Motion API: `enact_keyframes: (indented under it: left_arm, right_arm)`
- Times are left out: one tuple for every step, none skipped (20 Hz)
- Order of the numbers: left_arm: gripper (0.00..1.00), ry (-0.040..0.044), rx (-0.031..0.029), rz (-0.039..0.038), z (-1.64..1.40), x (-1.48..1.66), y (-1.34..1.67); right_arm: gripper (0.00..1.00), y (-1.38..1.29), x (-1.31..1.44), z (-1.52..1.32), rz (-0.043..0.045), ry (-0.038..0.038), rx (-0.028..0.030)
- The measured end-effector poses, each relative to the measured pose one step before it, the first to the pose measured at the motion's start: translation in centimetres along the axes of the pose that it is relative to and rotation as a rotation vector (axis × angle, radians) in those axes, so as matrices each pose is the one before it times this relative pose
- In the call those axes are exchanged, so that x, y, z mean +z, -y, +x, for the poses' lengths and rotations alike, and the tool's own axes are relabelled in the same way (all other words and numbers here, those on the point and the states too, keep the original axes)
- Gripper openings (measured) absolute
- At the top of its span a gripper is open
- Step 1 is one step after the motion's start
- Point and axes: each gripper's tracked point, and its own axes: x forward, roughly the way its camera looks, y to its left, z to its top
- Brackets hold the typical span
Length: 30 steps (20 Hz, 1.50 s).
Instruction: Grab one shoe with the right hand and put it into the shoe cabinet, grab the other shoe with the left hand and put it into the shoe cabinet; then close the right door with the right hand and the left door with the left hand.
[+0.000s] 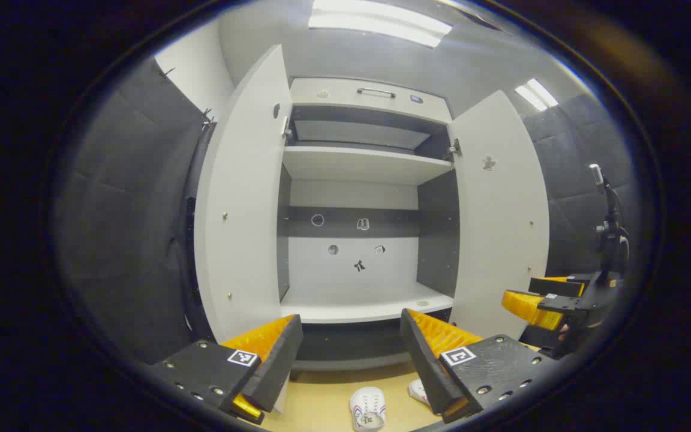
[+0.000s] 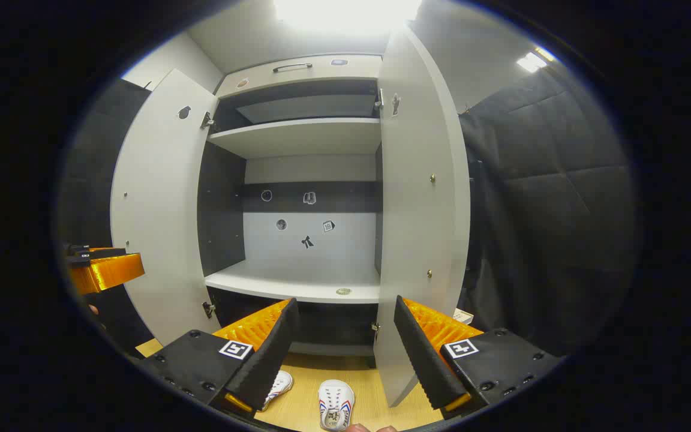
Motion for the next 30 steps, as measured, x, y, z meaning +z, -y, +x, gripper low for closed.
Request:
enact_keyframes:
  left_arm:
    - [0.99,-0.00527,-0.0065,-0.01504,-0.172,-0.279,0.05]
    - [0.96,-0.00182,-0.00402,-0.00623,-0.136,-0.315,0.04]
    - [0.92,0.00062,0.00295,-0.00117,-0.163,-0.212,-0.155]
    - [0.89,-0.00077,0.00638,-0.00217,-0.042,-0.218,-0.169]
    - [0.94,-0.00329,0.0041,-0.00279,-0.112,-0.252,-0.089]
    - [0.94,-0.0038,0.00326,-0.00324,-0.102,-0.401,-0.082]
    - [0.99,-0.00089,0.00306,-0.00436,-0.005,-0.053,-0.065]
    - [0.94,-0.00121,0.00393,-0.00565,-0.092,-0.102,-0.072]
    - [0.94,0.00149,0.00278,-0.00643,-0.043,-0.018,-0.176]
    - [0.94,0.00204,0.00504,-0.0046,-0.058,0.0,-0.195]
    - [0.94,0.00338,0.00858,-0.00193,-0.129,0.045,-0.277]
    - [0.99,0.00448,0.01208,0.00201,-0.075,0.154,-0.392]
    - [0.94,0.00452,0.01067,0.00527,-0.047,-0.033,-0.41]
    - [0.94,0.0026,0.00594,0.00709,-0.149,-0.011,-0.315]
    - [0.94,0.00211,0.00805,0.00905,-0.072,0.038,-0.304]
    - [0.94,-0.0009,0.0116,0.00824,-0.141,-0.188,-0.347]
    - [0.99,-0.00404,0.00756,0.00361,-0.13,-0.198,-0.268]
    - [0.94,-0.00462,0.00492,-0.00088,-0.09,-0.174,-0.14]
    - [0.94,-0.00359,0.00403,-0.00483,-0.155,-0.208,-0.071]
    - [0.94,-0.00459,0.00273,-0.00558,-0.221,-0.148,-0.111]
    - [0.94,-0.00287,0.00181,-0.00342,-0.175,-0.074,-0.103]
    - [0.91,-0.00277,0.00331,-0.00006,-0.185,-0.112,-0.19]
    - [0.94,-0.00188,0.00289,0.00267,-0.028,0.053,-0.149]
    - [0.94,-0.00017,0.00323,0.00367,-0.24,-0.02,-0.17]
    - [0.94,-0.00036,0.00309,0.00301,-0.066,0.064,-0.18]
    - [0.94,-0.00291,0.00314,0.00106,-0.237,-0.076,-0.057]
    - [0.94,-0.00299,0.002,-0.00174,-0.155,-0.037,-0.13]
    - [0.94,-0.00305,0.0015,-0.00314,-0.026,-0.164,-0.075]
    - [0.89,-0.00474,0.00205,-0.00358,-0.109,-0.052,-0.051]
    - [0.94,-0.00333,0.00125,-0.00404,-0.233,-0.094,-0.033]
  right_arm:
    - [1.0,0.118,-0.067,-0.134,0.00134,-0.00142,0.00061]
    - [0.96,0.031,-0.009,-0.047,-0.00379,-0.00158,0.00099]
    - [0.96,-0.074,-0.317,-0.015,-0.00747,-0.00389,0.00115]
    - [1.0,-0.05,-0.199,-0.035,-0.00426,-0.00647,0.00131]
    - [0.96,-0.114,-0.266,-0.004,0.00113,-0.00633,0.00388]
    - [0.96,-0.077,-0.146,-0.074,0.00513,-0.00689,0.00218]
    - [0.96,-0.045,-0.27,-0.09,0.00419,-0.00665,0.00214]
    - [1.0,-0.032,-0.09,0.019,-0.00066,-0.00537,0.00118]
    - [0.96,-0.025,-0.161,0.117,-0.00463,-0.00743,0.00071]
    - [0.96,-0.025,-0.235,0.064,-0.01006,-0.01464,0.00233]
    - [0.96,-0.053,-0.102,-0.02,-0.01062,-0.00746,0.00445]
    - [1.0,-0.253,0.08,0.053,-0.00427,0.0042,0.01219]
    - [1.0,-0.244,-0.099,-0.041,-0.00281,-0.00303,0.01068]
    - [0.96,-0.188,0.067,-0.034,0.00169,-0.00255,0.0056]
    - [0.96,0.01,-0.163,0.088,0.00294,0.00094,0.0029]
    - [1.0,-0.065,-0.016,0.072,0.00252,-0.00168,-0.0004]
    - [0.96,-0.125,0.016,0.097,0.00191,-0.00098,-0.00052]
    - [0.96,-0.15,-0.002,0.079,0.00184,-0.00244,0.00141]
    - [0.96,-0.256,-0.12,0.16,0.00056,-0.00408,0.00406]
    - [0.96,-0.305,-0.168,0.211,-0.00255,-0.01124,0.01003]
    - [1.0,-0.449,-0.472,0.209,-0.00594,-0.01953,0.02096]
    - [1.0,-0.453,-0.392,0.316,-0.01159,-0.02073,0.01976]
    - [0.97,-0.225,-0.451,0.221,-0.01035,-0.0148,0.01057]
    - [1.0,-0.203,-0.202,0.229,-0.00774,-0.00887,0.00823]
    - [1.0,-0.197,-0.272,0.193,-0.00255,-0.00684,0.00627]
    - [1.0,-0.237,-0.251,0.3,0.00321,-0.01187,0.00485]
    - [0.97,-0.25,-0.321,0.328,0.00725,-0.01321,0.00822]
    - [0.97,-0.343,-0.314,0.367,0.0099,-0.01747,0.01089]
    - [1.0,-0.178,-0.557,0.377,0.00661,-0.02088,0.00639]
    - [0.97,-0.056,-0.418,0.443,0.00622,-0.01834,0.00316]
